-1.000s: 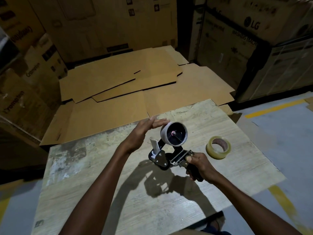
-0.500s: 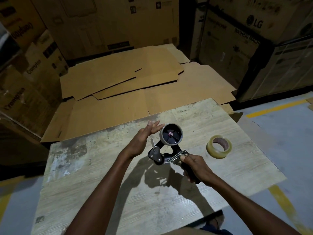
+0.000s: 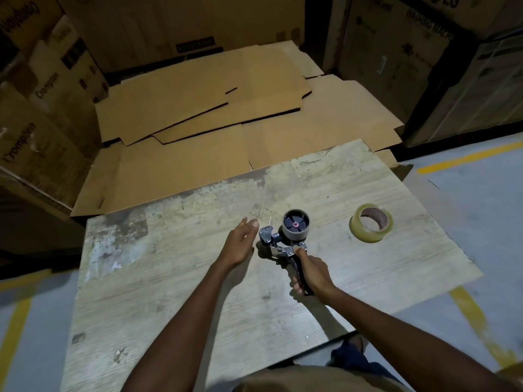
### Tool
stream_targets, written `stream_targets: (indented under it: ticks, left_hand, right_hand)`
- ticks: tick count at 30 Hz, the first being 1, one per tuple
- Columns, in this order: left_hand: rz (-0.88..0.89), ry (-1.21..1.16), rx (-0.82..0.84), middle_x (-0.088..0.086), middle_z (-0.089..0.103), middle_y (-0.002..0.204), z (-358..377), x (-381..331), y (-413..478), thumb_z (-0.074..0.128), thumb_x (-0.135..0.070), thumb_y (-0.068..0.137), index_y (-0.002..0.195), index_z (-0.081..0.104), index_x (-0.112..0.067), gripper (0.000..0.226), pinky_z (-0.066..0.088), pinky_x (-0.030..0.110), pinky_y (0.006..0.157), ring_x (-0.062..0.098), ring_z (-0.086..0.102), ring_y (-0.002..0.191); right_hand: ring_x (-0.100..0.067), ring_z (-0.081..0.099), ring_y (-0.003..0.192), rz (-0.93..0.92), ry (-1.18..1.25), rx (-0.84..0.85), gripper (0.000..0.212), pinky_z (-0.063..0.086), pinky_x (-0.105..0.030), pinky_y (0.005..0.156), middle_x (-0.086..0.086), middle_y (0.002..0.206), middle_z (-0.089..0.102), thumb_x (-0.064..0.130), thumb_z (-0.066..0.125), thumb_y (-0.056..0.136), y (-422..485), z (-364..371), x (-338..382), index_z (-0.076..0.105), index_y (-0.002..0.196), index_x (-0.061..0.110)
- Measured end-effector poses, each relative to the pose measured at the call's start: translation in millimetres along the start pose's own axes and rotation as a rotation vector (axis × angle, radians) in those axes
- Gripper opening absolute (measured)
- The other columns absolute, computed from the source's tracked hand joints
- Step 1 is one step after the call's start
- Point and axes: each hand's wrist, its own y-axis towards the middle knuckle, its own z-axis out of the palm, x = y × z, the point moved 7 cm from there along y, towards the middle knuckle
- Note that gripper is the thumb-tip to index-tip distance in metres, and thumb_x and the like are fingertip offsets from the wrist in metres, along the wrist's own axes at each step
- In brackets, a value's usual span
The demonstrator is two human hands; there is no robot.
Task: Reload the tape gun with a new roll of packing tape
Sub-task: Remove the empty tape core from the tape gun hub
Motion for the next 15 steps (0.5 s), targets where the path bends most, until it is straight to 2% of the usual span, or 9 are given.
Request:
stream_targets:
  ticks: [4, 8, 10, 12, 15]
  left_hand:
    - [0.006, -0.003, 0.001, 0.005, 0.040, 0.161, 3.9, 12.9, -2.6, 0.040, -0.045, 0.110, 0.145, 0.058, -0.014, 0.050, 0.022, 0.046, 0.126, 0.010, 0.015, 0.156]
    - [0.034, 0.013, -0.002, 0.007, 0.042, 0.160, 7.0, 13.0, -7.2, 0.039, -0.042, 0.111, 0.144, 0.059, -0.017, 0.047, 0.022, 0.044, 0.125, 0.015, 0.014, 0.157]
    - [0.060, 0.036, 0.003, 0.008, 0.042, 0.160, 8.9, 12.7, -8.1, 0.038, -0.042, 0.111, 0.145, 0.058, -0.020, 0.045, 0.021, 0.043, 0.125, 0.016, 0.013, 0.157]
    - [0.068, 0.048, 0.011, 0.007, 0.043, 0.160, 11.1, 16.4, -7.3, 0.038, -0.044, 0.111, 0.144, 0.060, -0.021, 0.046, 0.022, 0.041, 0.124, 0.015, 0.013, 0.157]
    - [0.079, 0.047, 0.016, 0.007, 0.048, 0.156, 13.8, 21.7, -6.1, 0.039, -0.046, 0.110, 0.124, 0.073, -0.018, 0.046, 0.025, 0.038, 0.122, 0.016, 0.014, 0.158]
  right_hand:
    - [-0.030, 0.063, 0.052, 0.037, 0.057, -0.046, 0.062, 0.056, -0.036, 0.051, -0.019, 0.063, 0.067, 0.057, 0.055, 0.098, -1.0, 12.8, -9.7, 0.070, 0.077, 0.000]
    - [-0.025, 0.062, 0.053, 0.014, 0.087, 0.028, 0.058, 0.054, -0.031, 0.052, -0.014, 0.065, 0.066, 0.054, 0.053, 0.103, -1.7, 21.1, -6.6, 0.068, 0.076, 0.005]
    - [-0.018, 0.065, 0.053, -0.014, 0.001, 0.054, 0.060, 0.053, -0.026, 0.054, -0.007, 0.065, 0.070, 0.056, 0.052, 0.104, -0.7, 18.6, -3.9, 0.070, 0.072, 0.008]
    - [-0.015, 0.067, 0.060, -0.021, -0.125, 0.048, 0.061, 0.051, -0.028, 0.061, -0.001, 0.065, 0.073, 0.062, 0.051, 0.102, 5.5, 11.7, -7.6, 0.071, 0.070, 0.013]
    - [-0.018, 0.059, 0.063, -0.048, -0.257, 0.051, 0.067, 0.041, -0.032, 0.066, 0.000, 0.063, 0.066, 0.074, 0.052, 0.094, 15.5, 2.1, -11.9, 0.059, 0.066, 0.014]
